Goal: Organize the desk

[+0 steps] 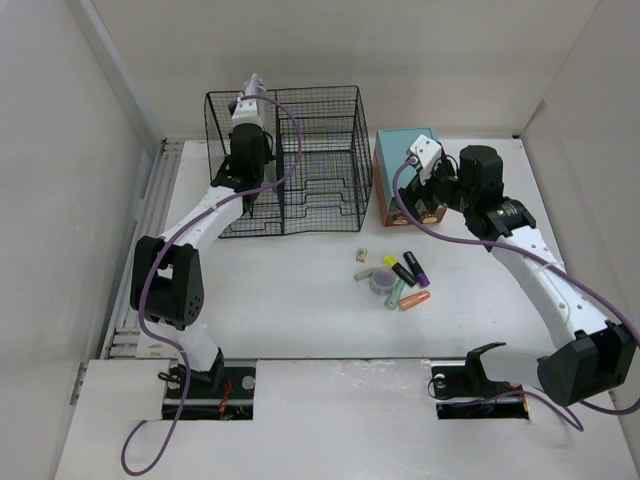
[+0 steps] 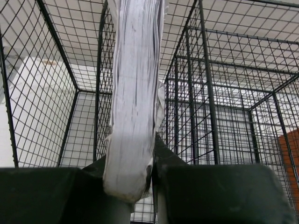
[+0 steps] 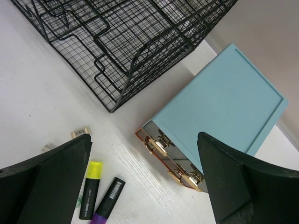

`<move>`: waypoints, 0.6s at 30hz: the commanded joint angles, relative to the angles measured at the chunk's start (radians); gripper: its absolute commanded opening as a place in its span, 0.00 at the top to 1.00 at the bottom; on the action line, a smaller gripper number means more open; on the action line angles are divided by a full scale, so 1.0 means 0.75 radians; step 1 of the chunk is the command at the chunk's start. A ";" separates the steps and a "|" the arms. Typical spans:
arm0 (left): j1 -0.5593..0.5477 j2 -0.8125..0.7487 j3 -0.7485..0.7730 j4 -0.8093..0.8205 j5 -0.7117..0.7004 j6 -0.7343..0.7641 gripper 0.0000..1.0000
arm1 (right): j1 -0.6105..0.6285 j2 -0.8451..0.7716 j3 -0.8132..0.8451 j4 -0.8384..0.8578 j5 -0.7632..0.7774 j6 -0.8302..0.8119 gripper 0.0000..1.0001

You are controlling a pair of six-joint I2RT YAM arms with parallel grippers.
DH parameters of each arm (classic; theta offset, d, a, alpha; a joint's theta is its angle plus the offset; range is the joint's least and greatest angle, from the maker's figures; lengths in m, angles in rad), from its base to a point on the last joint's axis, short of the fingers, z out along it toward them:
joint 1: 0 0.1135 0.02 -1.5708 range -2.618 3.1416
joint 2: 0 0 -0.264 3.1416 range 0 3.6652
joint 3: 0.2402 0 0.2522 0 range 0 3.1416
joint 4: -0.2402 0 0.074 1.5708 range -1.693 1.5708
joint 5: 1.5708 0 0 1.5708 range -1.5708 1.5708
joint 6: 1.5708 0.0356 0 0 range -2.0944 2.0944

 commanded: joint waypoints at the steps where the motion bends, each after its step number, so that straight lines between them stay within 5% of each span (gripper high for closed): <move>1: -0.018 -0.011 -0.077 -0.059 -0.046 0.054 1.00 | -0.007 -0.007 -0.007 0.021 -0.034 -0.008 0.00; 13: -0.061 -0.058 -0.163 -0.059 -0.093 0.029 1.00 | -0.007 -0.020 -0.007 0.021 -0.058 -0.008 0.00; 18: -0.061 -0.058 -0.151 -0.071 -0.120 0.029 0.37 | -0.007 -0.020 -0.007 0.021 -0.058 -0.008 0.00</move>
